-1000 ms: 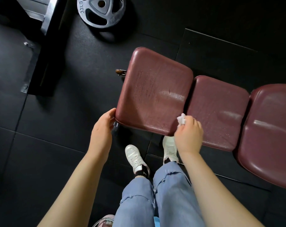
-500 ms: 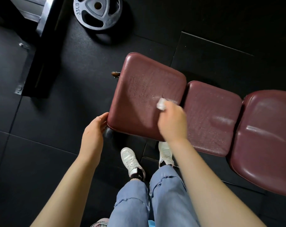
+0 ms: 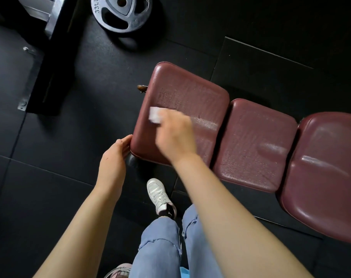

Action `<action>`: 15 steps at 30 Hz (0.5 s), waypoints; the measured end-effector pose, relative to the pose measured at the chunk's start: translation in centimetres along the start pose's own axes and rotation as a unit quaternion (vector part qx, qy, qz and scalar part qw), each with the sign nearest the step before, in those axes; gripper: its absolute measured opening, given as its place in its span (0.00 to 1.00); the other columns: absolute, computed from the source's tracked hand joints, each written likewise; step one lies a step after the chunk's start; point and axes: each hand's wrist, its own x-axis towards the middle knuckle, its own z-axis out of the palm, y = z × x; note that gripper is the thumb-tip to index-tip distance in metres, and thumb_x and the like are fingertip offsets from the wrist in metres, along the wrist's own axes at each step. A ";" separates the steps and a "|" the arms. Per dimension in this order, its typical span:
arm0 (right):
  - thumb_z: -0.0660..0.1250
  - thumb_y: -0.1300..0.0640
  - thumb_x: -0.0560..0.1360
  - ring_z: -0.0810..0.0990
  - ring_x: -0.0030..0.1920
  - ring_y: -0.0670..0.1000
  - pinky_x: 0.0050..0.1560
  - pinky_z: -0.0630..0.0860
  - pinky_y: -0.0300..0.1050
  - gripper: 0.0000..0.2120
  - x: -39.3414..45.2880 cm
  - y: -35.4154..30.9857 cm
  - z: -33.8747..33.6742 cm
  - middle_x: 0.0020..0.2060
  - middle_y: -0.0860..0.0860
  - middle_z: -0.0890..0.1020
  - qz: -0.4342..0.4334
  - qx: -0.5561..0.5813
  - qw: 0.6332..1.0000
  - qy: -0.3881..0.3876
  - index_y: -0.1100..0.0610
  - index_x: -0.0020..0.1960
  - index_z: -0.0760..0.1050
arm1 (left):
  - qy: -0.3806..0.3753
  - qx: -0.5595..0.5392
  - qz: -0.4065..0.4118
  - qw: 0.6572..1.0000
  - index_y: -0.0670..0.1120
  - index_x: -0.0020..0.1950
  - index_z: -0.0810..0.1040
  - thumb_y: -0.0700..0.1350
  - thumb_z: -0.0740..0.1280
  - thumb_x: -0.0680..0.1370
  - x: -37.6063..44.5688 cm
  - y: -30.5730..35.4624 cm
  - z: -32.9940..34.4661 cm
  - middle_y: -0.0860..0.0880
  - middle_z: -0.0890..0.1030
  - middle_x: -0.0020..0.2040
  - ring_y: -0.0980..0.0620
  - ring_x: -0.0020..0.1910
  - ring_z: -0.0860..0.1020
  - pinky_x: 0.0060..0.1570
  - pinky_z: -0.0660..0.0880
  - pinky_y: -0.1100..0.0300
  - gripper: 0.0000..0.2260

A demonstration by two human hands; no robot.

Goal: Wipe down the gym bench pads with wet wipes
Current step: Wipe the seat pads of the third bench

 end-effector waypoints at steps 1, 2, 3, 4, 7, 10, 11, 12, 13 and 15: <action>0.62 0.66 0.66 0.80 0.42 0.63 0.41 0.72 0.53 0.13 -0.8 2.8 -1.1 0.40 0.58 0.83 0.068 -0.040 0.997 0.011 0.58 0.48 0.79 | -0.009 0.003 -0.006 1.000 0.56 0.52 0.84 0.49 0.55 0.82 0.0 0.1 0.0 0.57 0.85 0.53 0.62 0.55 0.82 0.56 0.72 0.62 0.17; 0.61 0.67 0.68 0.79 0.44 0.64 0.43 0.72 0.54 0.13 -2.0 5.5 -2.4 0.41 0.59 0.83 0.131 -0.078 0.988 0.005 0.58 0.49 0.78 | -0.017 0.004 -0.010 1.000 0.57 0.50 0.85 0.51 0.56 0.80 0.0 0.2 0.0 0.57 0.85 0.53 0.62 0.55 0.81 0.57 0.72 0.61 0.16; 0.60 0.67 0.70 0.79 0.46 0.64 0.47 0.71 0.54 0.13 -3.1 7.4 -3.5 0.44 0.59 0.83 0.181 -0.103 0.978 -0.007 0.59 0.52 0.77 | -0.020 0.008 -0.010 1.000 0.60 0.48 0.85 0.54 0.58 0.77 -0.1 0.2 -0.1 0.57 0.85 0.53 0.62 0.55 0.81 0.58 0.72 0.61 0.15; 0.59 0.67 0.73 0.78 0.48 0.64 0.49 0.70 0.54 0.12 -3.8 8.5 -3.9 0.46 0.59 0.82 0.220 -0.111 0.969 -0.016 0.60 0.54 0.75 | -0.018 0.021 -0.001 1.000 0.62 0.47 0.85 0.56 0.59 0.73 -0.1 0.2 -0.1 0.58 0.85 0.52 0.61 0.55 0.81 0.58 0.72 0.60 0.14; 0.60 0.67 0.72 0.78 0.46 0.66 0.47 0.73 0.57 0.11 -2.3 6.1 -2.3 0.44 0.63 0.81 0.266 -0.063 0.962 0.027 0.63 0.53 0.74 | 0.004 0.066 0.040 0.997 0.64 0.51 0.84 0.54 0.58 0.73 -0.1 -0.1 0.1 0.59 0.85 0.53 0.60 0.56 0.81 0.60 0.74 0.55 0.16; 0.65 0.70 0.67 0.79 0.42 0.65 0.43 0.72 0.53 0.15 1.2 0.4 0.1 0.43 0.60 0.83 0.076 0.037 0.995 0.045 0.61 0.52 0.78 | 0.021 0.049 0.044 0.998 0.61 0.54 0.84 0.50 0.58 0.75 -0.1 -0.5 0.4 0.57 0.85 0.54 0.58 0.58 0.80 0.64 0.74 0.50 0.17; 0.66 0.70 0.66 0.79 0.43 0.63 0.43 0.69 0.52 0.15 1.9 -1.7 1.0 0.44 0.58 0.83 -0.010 0.047 0.998 0.028 0.61 0.52 0.79 | 0.024 0.049 0.047 0.997 0.62 0.53 0.84 0.51 0.59 0.74 -0.2 -0.6 0.5 0.56 0.85 0.54 0.57 0.58 0.80 0.64 0.74 0.50 0.16; 0.67 0.69 0.66 0.79 0.43 0.62 0.44 0.66 0.51 0.15 2.5 -3.2 1.7 0.44 0.57 0.83 -0.085 0.033 0.996 0.007 0.61 0.51 0.79 | 0.025 0.050 0.051 0.997 0.64 0.52 0.84 0.52 0.59 0.73 -0.3 -0.6 0.5 0.56 0.85 0.54 0.56 0.58 0.80 0.63 0.74 0.50 0.16; 0.66 0.69 0.67 0.79 0.43 0.62 0.43 0.64 0.51 0.14 3.2 -4.0 2.2 0.43 0.57 0.83 -0.136 0.009 0.991 -0.012 0.61 0.51 0.80 | 0.024 0.052 0.054 0.997 0.64 0.52 0.84 0.53 0.60 0.72 -0.4 -0.4 0.5 0.55 0.84 0.55 0.55 0.59 0.80 0.63 0.74 0.51 0.16; 0.62 0.66 0.69 0.78 0.42 0.61 0.43 0.64 0.51 0.13 4.4 -3.0 1.3 0.42 0.57 0.82 -0.127 -0.028 0.992 -0.008 0.60 0.51 0.80 | 0.014 0.062 0.048 0.997 0.65 0.50 0.84 0.54 0.60 0.71 -0.3 -0.2 0.5 0.56 0.85 0.54 0.56 0.58 0.80 0.61 0.74 0.54 0.16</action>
